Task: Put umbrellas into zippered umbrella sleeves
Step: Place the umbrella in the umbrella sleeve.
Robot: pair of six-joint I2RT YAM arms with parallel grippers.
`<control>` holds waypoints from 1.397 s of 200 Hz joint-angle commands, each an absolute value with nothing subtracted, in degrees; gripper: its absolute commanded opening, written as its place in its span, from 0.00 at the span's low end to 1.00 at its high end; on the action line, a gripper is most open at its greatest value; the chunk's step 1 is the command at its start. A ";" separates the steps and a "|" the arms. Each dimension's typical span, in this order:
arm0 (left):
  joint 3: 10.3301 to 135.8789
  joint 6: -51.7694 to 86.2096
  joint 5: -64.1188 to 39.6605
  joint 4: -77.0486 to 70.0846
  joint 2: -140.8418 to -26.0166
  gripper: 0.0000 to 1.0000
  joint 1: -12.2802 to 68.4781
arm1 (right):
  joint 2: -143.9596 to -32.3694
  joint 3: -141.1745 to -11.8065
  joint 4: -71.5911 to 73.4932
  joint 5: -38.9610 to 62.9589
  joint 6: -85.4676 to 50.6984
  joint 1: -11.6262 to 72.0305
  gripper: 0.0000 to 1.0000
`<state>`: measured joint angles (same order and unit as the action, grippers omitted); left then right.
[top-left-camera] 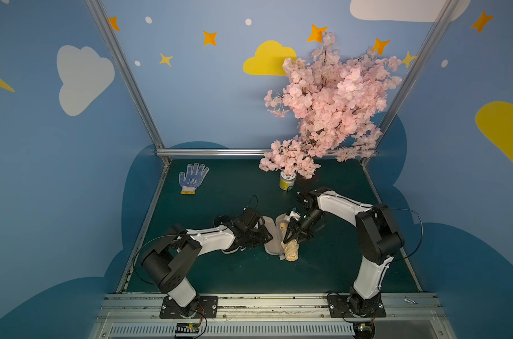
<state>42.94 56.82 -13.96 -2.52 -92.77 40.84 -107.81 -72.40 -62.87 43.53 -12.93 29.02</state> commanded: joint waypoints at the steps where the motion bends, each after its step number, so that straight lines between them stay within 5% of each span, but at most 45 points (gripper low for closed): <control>1: 42.67 55.61 -11.53 -1.68 -90.90 0.27 41.04 | -108.56 -72.48 -63.60 41.18 -11.76 28.48 0.00; 50: 45.40 51.84 -10.33 0.97 -88.63 0.03 42.99 | -112.21 -74.75 -64.70 35.01 -11.60 29.79 0.00; 126: 55.13 44.89 -6.67 14.22 -89.00 0.03 48.06 | -116.93 -79.04 -62.31 31.75 -14.38 29.33 0.00; 228: 55.11 44.17 -9.08 14.20 -90.99 0.03 49.70 | -122.02 -84.79 -59.57 23.01 -15.99 28.92 0.05; 279: 54.76 44.04 -7.09 15.51 -89.42 0.03 48.95 | -118.07 -82.02 -58.04 19.35 -15.51 30.23 0.32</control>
